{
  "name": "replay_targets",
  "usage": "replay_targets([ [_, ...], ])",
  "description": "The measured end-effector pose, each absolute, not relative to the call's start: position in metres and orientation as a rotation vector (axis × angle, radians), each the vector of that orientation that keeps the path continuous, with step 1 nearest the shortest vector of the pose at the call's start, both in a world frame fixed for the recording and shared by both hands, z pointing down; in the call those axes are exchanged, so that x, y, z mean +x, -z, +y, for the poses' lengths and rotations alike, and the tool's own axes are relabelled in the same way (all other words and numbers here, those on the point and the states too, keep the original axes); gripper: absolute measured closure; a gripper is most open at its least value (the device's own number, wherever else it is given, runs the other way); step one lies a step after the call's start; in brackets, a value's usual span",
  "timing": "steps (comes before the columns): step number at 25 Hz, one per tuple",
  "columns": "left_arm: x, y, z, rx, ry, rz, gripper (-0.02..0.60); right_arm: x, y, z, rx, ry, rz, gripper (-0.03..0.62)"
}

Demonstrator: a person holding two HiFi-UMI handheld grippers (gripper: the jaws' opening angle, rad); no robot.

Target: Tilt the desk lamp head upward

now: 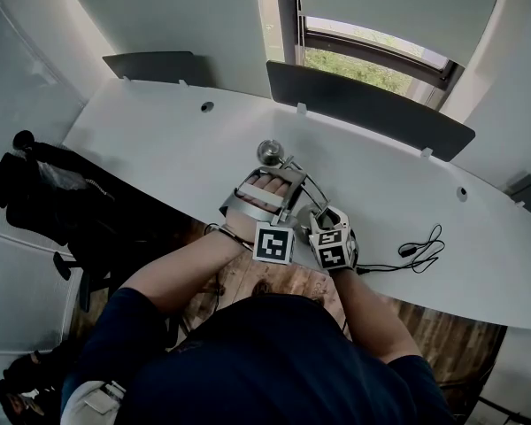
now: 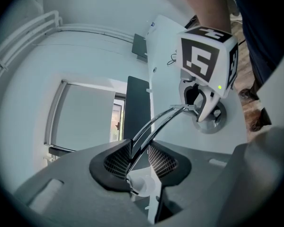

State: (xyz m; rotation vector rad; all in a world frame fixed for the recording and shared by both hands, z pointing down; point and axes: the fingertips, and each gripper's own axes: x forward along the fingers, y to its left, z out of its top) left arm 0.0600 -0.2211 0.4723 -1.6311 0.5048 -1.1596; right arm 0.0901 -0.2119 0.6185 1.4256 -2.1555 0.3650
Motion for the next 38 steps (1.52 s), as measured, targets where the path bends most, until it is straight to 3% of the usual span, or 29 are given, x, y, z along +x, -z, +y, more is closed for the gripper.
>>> replay_targets([
  [19, 0.04, -0.462, -0.211, -1.7, 1.065, 0.578, 0.456, 0.092, -0.584, -0.195, 1.451, -0.215, -2.165, 0.435],
  [26, 0.018, -0.427, -0.189, -2.089, 0.918, 0.778, 0.456, 0.089, -0.545, -0.145, 1.538, -0.363, -2.272, 0.439],
  [31, 0.014, -0.411, -0.17, -2.58, 0.682, 0.889, 0.459, 0.08, -0.499, -0.12, 1.556, -0.413, -2.384, 0.485],
  [38, 0.017, -0.398, -0.147, -2.879, 0.447, 0.906, 0.513, 0.073, -0.442, -0.101, 1.568, -0.369, -2.491, 0.534],
])
